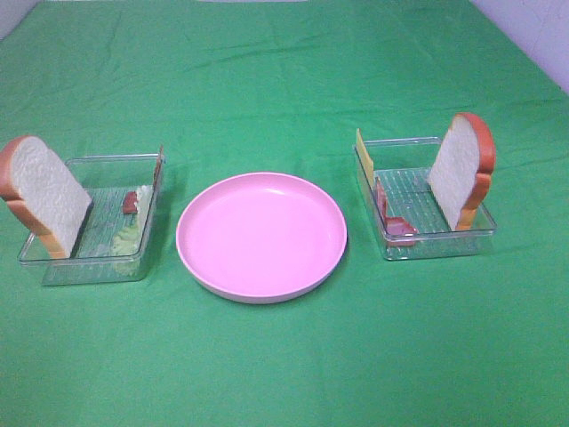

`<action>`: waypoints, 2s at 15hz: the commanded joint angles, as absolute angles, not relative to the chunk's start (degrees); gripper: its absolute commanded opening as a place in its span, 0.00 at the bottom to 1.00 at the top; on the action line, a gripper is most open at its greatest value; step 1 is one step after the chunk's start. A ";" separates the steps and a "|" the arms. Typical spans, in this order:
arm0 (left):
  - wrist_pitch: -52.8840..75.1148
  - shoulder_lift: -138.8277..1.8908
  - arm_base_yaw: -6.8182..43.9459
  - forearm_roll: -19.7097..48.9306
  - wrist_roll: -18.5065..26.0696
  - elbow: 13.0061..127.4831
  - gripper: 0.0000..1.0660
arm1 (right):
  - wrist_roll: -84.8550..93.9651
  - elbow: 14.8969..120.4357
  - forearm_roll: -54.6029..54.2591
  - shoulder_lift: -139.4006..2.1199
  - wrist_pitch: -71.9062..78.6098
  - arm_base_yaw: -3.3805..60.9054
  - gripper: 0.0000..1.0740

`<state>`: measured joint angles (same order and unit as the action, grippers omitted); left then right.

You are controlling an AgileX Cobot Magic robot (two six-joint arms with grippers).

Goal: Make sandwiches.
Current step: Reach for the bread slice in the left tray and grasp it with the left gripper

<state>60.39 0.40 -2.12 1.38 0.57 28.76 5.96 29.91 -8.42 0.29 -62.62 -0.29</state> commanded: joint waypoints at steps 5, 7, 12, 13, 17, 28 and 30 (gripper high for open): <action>59.93 1.43 -2.23 1.89 0.63 28.65 0.91 | 6.07 29.74 -8.19 1.15 -62.11 -0.57 0.71; 59.93 1.43 -2.23 1.89 0.63 28.65 0.91 | 6.07 29.74 -8.19 1.15 -62.11 -0.57 0.71; 59.93 1.43 -2.23 1.89 0.63 28.65 0.91 | 6.07 29.74 -8.19 1.15 -62.11 -0.57 0.71; 59.93 1.43 -2.23 1.89 0.63 28.65 0.91 | 6.07 29.74 -8.19 1.15 -62.11 -0.57 0.71; 59.93 1.43 -2.23 1.89 0.57 28.65 0.91 | 6.07 29.74 -8.19 1.15 -62.11 -0.57 0.71; 49.62 -13.12 -2.23 5.61 0.34 34.89 0.91 | 6.07 29.74 -8.19 1.15 -62.11 -0.57 0.71; 49.56 -29.79 -2.23 9.97 0.34 39.59 0.90 | 6.07 29.74 -8.19 1.15 -62.11 -0.57 0.71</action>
<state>50.65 -28.93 -2.12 9.05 0.34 39.19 5.96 29.91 -8.42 0.29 -62.62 -0.29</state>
